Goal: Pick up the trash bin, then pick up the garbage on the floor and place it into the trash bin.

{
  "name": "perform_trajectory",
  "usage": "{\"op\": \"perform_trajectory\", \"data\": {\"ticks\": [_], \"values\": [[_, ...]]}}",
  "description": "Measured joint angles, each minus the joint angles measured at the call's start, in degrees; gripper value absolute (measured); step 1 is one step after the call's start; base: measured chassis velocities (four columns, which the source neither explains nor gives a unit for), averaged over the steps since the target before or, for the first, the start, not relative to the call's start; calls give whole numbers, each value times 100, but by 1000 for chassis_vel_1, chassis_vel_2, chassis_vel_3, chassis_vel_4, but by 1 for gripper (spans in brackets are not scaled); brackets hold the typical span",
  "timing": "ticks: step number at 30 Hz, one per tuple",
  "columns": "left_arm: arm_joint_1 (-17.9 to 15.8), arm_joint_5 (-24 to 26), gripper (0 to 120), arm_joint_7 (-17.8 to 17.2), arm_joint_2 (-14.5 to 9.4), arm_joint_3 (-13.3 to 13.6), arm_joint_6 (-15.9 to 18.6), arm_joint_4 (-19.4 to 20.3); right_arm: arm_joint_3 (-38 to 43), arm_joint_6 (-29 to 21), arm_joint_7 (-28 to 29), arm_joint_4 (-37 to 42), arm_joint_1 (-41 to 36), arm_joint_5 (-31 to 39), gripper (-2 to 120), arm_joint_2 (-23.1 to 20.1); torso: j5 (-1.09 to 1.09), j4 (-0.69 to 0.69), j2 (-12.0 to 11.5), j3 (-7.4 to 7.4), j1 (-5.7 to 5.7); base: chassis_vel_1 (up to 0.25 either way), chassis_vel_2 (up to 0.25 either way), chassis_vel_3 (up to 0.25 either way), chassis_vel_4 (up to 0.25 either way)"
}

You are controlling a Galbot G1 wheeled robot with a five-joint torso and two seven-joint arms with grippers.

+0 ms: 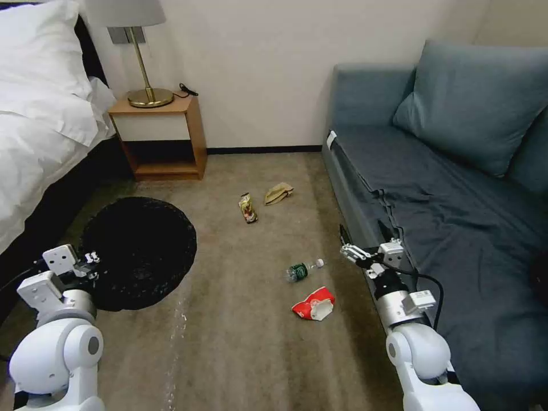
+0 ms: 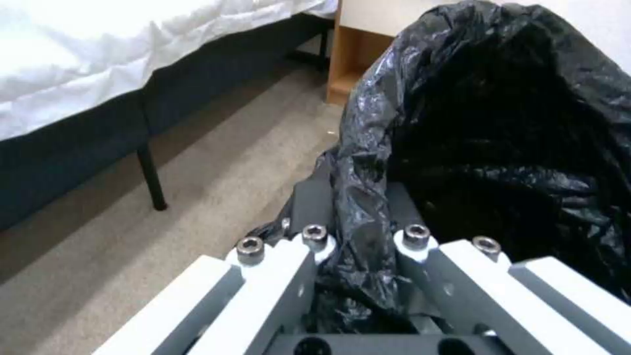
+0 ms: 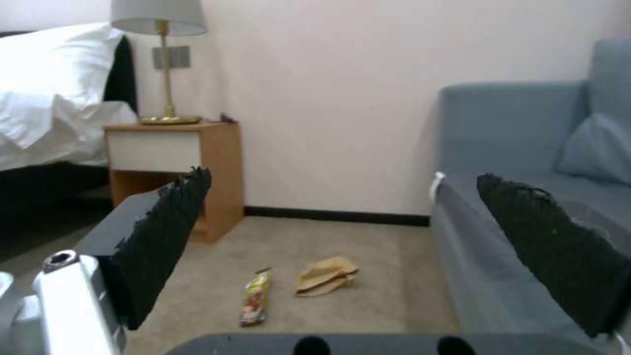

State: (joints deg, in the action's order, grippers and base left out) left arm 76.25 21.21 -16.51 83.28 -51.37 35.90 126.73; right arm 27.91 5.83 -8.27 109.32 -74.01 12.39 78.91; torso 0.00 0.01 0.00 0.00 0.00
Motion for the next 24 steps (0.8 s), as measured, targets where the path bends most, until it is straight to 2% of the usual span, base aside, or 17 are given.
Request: {"op": "perform_trajectory", "data": {"ticks": [5, 7, 8, 9, 12, 13, 15, 16, 18, 24], "values": [[-71, -52, 4, 0, 7, 75, -6, -122, -376, -421, 435, -124, 306, 215, 100, -114, -1, -2, 0, 0, 0, 0, 0, 0, 0], [-104, -108, 4, 0, 21, 96, -12, -196, -757, -829, 980, -299, 632, 559, 100, -140, -1, -2, 0, 0, 0, 0, 0, 0, 0], [-141, -161, 4, -9, 31, 111, -12, -249, -1079, -1181, 1429, -492, 931, 880, 100, -130, -1, 0, 0, 0, 0, 0, 0, 0, 0], [-141, -161, 4, -9, 31, 111, -12, -249, -1079, -1181, 1429, -492, 931, 880, 100, -130, -1, 0, 0, 0, 0, 0, 0, 0, 0], [-239, -284, 4, -71, 58, 154, 9, -343, -1595, -1995, 2213, -1133, 1559, 1456, 100, -42, 0, 1, 0, 1, 0, 0, 0, 0, 0], [-239, -284, 4, -71, 58, 154, 9, -343, -1595, -1995, 2213, -1133, 1559, 1456, 100, -42, 0, 1, 0, 1, 0, 0, 0, 0, 0], [-262, -354, 4, -80, 91, 171, 24, -375, -1775, -2744, 2693, -1436, 1845, 1782, 100, 0, 0, 0, 0, 1, 0, 0, 0, 0, 0], [-262, -354, 4, -80, 91, 171, 24, -375, -1775, -2744, 2693, -1436, 1845, 1782, 100, 0, 0, 0, 0, 1, 0, 0, 0, 0, 0], [-253, -420, 4, -87, 112, 175, 25, -417, -1906, -3304, 3213, -1813, 2080, 1987, 100, 61, -1, 0, 0, 1, 0, 0, 0, 0, 0], [-263, -447, 4, -92, 112, 165, 22, -465, -1945, -3808, 3757, -2246, 2223, 2294, 100, 193, 0, 0, 0, 1, 0, 0, 0, 0, 0]]}}
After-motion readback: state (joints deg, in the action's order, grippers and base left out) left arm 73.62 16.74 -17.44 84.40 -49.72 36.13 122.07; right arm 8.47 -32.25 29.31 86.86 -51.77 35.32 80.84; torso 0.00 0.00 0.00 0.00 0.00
